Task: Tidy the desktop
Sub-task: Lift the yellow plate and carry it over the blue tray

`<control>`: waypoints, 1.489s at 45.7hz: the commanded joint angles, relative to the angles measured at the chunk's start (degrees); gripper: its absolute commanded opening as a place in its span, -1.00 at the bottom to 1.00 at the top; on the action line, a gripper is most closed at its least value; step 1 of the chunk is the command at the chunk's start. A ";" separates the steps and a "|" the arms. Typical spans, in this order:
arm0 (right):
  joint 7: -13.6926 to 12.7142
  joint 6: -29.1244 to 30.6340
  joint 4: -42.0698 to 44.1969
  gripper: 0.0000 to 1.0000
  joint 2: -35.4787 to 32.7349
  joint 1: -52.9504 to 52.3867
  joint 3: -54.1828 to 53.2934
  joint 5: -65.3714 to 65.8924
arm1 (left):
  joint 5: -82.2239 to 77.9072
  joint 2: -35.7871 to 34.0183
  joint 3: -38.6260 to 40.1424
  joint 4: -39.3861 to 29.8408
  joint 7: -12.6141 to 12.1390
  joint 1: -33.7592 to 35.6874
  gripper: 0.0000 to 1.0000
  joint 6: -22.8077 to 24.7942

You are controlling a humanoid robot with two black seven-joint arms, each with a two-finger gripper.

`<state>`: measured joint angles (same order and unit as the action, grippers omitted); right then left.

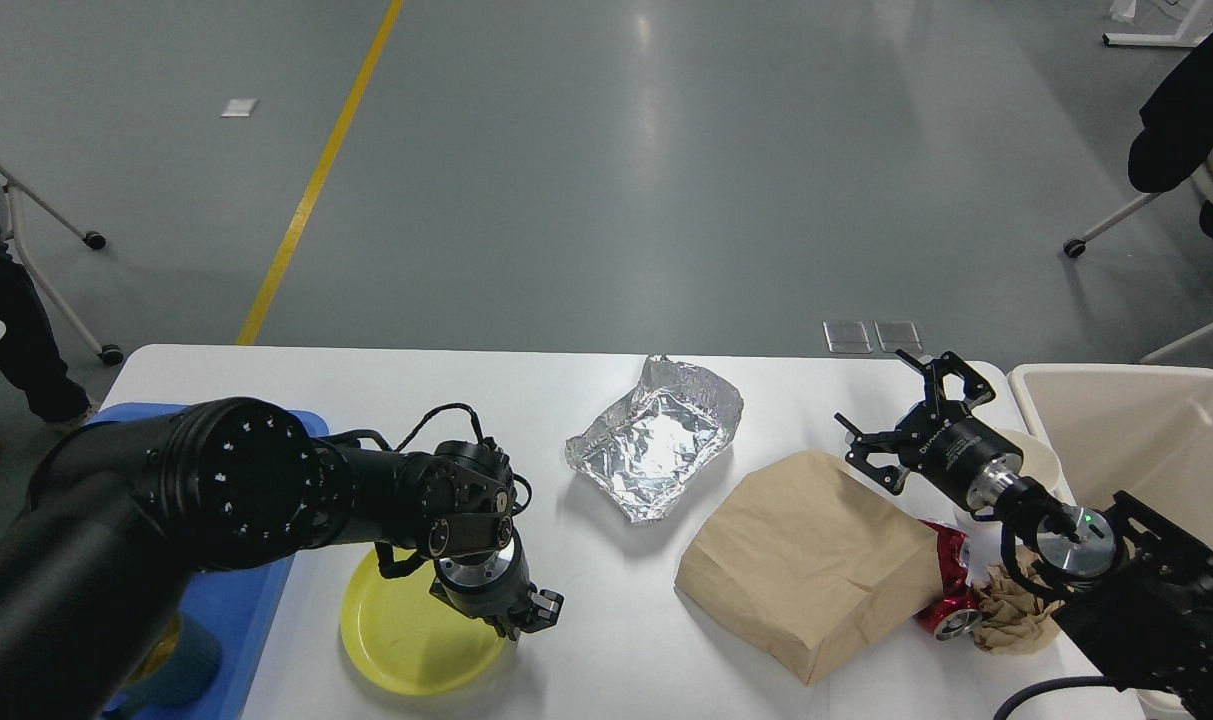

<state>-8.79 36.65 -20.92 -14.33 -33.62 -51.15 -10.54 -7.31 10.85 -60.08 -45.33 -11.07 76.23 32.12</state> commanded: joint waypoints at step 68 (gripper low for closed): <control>0.00 0.00 0.00 1.00 0.00 -0.04 0.00 0.00 | 10.04 -22.18 -8.99 0.77 1.49 23.70 -1.00 22.88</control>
<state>-8.79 36.65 -20.92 -14.33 -33.60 -51.15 -10.54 3.22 -6.85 -64.65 -45.40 -9.18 98.70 55.01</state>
